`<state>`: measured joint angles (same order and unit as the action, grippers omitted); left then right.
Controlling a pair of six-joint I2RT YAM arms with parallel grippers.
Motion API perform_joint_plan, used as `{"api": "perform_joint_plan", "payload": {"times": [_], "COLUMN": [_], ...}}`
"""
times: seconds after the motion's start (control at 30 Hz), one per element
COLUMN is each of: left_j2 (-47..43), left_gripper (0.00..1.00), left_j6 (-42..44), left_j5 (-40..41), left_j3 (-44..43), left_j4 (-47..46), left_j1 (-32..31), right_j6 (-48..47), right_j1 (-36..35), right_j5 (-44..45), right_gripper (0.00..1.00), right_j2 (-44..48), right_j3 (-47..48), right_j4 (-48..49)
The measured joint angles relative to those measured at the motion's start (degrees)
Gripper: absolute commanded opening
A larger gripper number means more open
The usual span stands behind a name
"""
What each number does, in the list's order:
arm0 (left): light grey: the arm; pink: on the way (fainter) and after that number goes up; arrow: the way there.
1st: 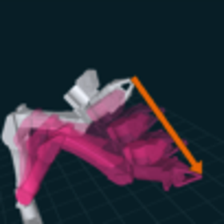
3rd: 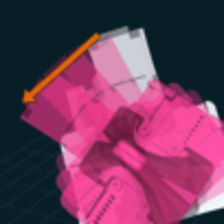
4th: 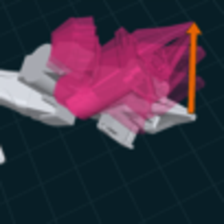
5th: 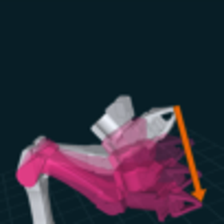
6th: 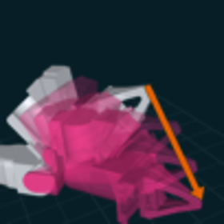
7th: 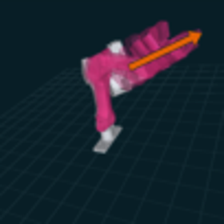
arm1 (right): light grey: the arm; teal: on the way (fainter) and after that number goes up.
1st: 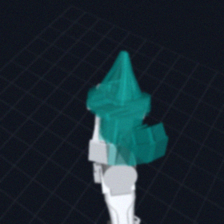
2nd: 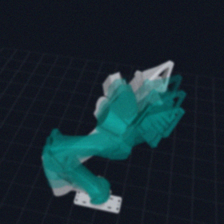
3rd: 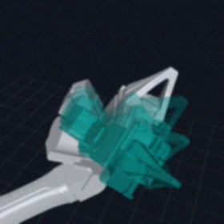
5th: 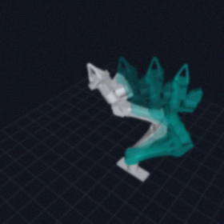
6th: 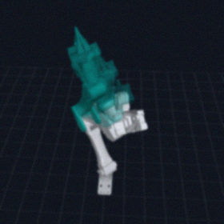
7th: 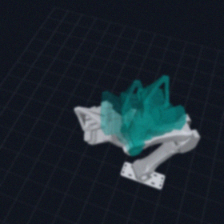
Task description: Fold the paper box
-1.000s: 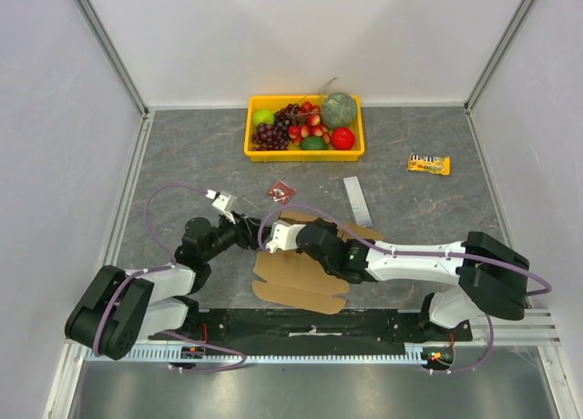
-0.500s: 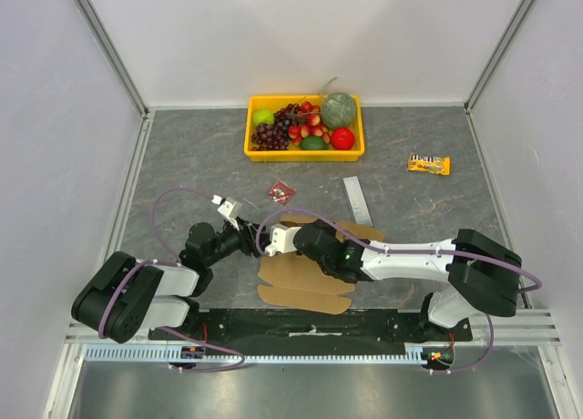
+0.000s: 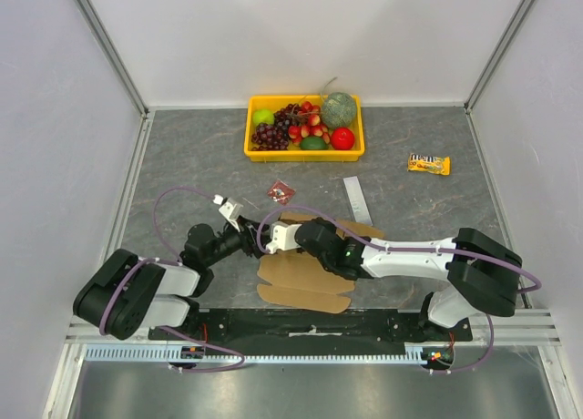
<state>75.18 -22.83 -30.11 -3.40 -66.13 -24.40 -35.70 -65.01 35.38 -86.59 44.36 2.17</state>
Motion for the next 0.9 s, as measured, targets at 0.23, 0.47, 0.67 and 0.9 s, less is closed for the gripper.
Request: {"api": "perform_joint_plan", "payload": {"times": [0.23,0.47,0.67,0.9], "left_j2": [5.7,9.0,10.5,12.7], "left_gripper": [0.74,0.77,0.79,0.79], "left_j6": [0.2,0.4,0.7,0.7], "left_j5": [-0.4,0.1,1.3,3.1], "left_j3": [-1.4,-2.7,-2.6,-1.7], "left_j4": [-2.7,-5.1,-6.9,-7.8], "left_j1": [-0.3,-0.5,-0.5,-0.5], "right_j6": [-2.1,-4.4,-4.9,-5.9], "right_j1": [0.3,0.8,0.9,0.7], "right_j5": [-0.9,-1.2,-2.2,-2.5], "right_gripper": [0.00,0.00,0.00,0.03], "right_j2": [-1.2,-1.7,-1.8,-1.8], "right_j3": [2.2,3.0,3.0,1.5], "right_j4": [0.2,0.9,1.1,2.4]}}
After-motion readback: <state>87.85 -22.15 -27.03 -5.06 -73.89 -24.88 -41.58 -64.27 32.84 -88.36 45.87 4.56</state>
